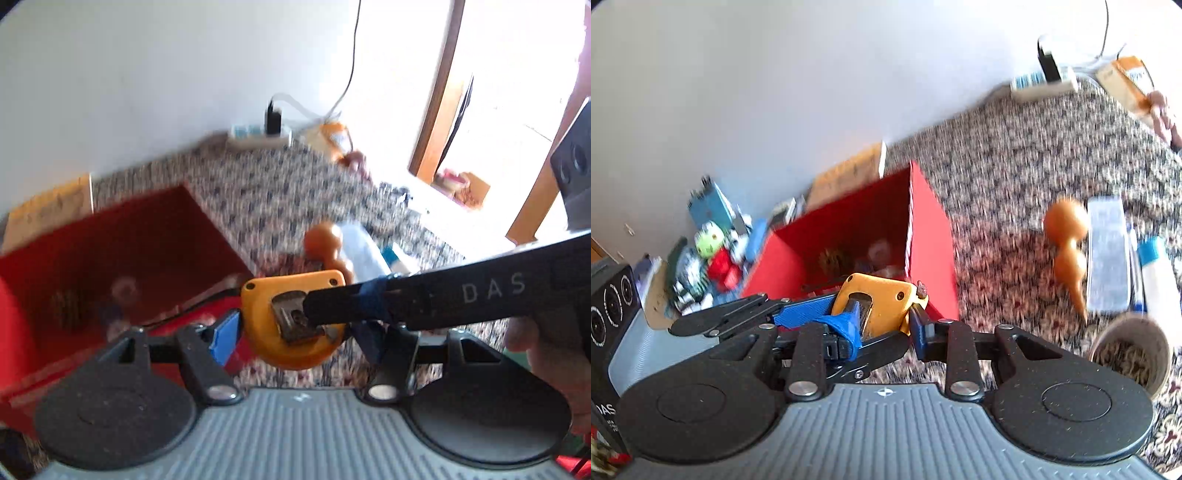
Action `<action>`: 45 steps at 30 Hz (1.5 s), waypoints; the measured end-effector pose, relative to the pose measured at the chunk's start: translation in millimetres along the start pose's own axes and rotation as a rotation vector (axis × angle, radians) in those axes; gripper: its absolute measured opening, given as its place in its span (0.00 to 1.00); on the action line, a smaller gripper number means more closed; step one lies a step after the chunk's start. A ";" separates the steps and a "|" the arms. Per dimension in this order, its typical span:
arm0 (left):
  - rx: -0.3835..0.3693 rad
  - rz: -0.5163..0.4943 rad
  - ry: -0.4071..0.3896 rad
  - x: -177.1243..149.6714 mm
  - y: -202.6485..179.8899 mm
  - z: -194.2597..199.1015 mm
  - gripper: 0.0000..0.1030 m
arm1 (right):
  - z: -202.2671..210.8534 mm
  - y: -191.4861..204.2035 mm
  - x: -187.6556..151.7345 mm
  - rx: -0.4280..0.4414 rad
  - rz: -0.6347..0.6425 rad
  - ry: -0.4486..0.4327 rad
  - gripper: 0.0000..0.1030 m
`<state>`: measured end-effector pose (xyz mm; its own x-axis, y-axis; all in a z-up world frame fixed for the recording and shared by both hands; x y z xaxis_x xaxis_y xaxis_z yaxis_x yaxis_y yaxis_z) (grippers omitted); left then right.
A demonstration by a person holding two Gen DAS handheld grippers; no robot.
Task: Organize rigid objects
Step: 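Carry the tape measure over the red box and lower it inside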
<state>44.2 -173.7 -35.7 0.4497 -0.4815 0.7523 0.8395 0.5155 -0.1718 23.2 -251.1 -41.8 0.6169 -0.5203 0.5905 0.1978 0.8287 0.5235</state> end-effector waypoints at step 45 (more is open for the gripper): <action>0.313 0.381 0.267 -26.2 245.9 -34.0 0.55 | -265.8 95.6 6.1 0.216 0.037 0.681 0.17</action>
<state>249.3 -58.4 -119.2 0.7991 -0.3617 0.4802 0.4903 0.8543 -0.1725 248.3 -120.3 -151.4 0.9729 -0.1899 0.1319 0.0561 0.7474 0.6620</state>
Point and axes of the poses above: each gripper's, at about its wrist camera, not at the fingertips, and z roughly against the way its jaws point, y to its left, x to its top, the point moved 8 cm from there along -z, roughly the way its jaws point, and after that the axes turned 6 degrees about -x, right-handed, at the moved point
